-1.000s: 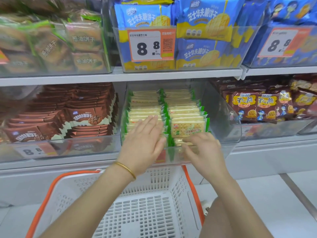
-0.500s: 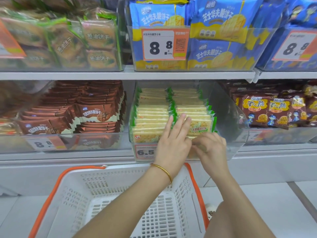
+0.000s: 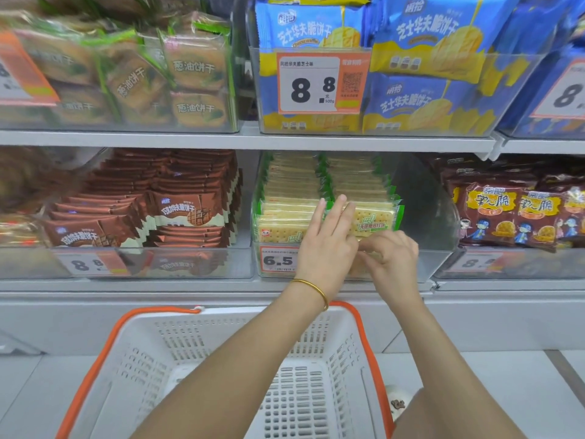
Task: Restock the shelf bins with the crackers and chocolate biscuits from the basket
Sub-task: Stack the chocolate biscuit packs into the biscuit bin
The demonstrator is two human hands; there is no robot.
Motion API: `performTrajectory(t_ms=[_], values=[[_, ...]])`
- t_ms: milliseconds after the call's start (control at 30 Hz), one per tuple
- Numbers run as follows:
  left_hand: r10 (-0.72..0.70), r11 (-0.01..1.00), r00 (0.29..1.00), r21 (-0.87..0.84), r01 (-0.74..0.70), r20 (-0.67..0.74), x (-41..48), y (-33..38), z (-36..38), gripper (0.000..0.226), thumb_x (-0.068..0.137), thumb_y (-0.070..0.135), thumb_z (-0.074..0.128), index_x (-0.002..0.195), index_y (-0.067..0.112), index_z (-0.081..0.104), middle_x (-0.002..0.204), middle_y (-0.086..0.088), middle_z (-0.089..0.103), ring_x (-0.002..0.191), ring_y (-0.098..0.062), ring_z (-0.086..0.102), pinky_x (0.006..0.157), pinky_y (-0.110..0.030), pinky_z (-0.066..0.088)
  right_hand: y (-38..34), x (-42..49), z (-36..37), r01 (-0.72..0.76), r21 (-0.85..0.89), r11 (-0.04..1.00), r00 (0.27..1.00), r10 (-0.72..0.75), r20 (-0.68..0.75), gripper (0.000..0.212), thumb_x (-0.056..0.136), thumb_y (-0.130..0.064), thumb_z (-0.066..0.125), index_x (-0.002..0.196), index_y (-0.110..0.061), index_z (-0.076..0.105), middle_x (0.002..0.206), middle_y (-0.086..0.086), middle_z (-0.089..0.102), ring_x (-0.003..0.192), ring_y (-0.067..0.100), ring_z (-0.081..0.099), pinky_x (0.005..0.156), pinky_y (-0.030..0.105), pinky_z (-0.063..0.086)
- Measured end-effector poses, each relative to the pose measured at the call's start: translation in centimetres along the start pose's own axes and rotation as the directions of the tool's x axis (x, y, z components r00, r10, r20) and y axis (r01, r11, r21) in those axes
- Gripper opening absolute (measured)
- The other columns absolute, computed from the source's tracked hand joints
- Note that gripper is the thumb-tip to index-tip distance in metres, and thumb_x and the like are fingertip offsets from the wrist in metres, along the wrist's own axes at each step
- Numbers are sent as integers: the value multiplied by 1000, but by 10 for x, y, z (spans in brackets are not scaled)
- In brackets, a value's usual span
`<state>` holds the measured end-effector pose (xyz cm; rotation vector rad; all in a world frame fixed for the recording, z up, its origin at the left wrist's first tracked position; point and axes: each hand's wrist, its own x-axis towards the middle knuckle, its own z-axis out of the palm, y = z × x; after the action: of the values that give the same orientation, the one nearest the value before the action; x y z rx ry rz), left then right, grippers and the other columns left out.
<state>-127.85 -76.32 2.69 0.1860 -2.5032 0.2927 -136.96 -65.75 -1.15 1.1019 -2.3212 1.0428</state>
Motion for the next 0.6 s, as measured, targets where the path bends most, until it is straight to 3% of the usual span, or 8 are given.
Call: performTrajectory(t_ms=[167, 600], values=[[-9, 1000, 1000, 24, 10, -26, 1, 0, 8, 11, 73, 19, 76, 66, 16, 67, 138, -13, 51, 135, -32, 39, 112, -51, 29, 2, 3, 4, -2, -22, 1000, 1000, 2, 11, 7, 71, -23, 66, 75, -20, 71, 79, -5, 64, 83, 21, 54, 78, 22, 19], [28, 999, 999, 44, -29, 18, -6, 1, 20, 9, 71, 19, 76, 69, 16, 68, 136, -14, 53, 134, -31, 40, 111, -51, 31, 7, -1, 7, -9, -57, 998, 997, 14, 72, 7, 72, -24, 65, 74, -20, 70, 78, -5, 63, 83, 23, 56, 77, 23, 20]])
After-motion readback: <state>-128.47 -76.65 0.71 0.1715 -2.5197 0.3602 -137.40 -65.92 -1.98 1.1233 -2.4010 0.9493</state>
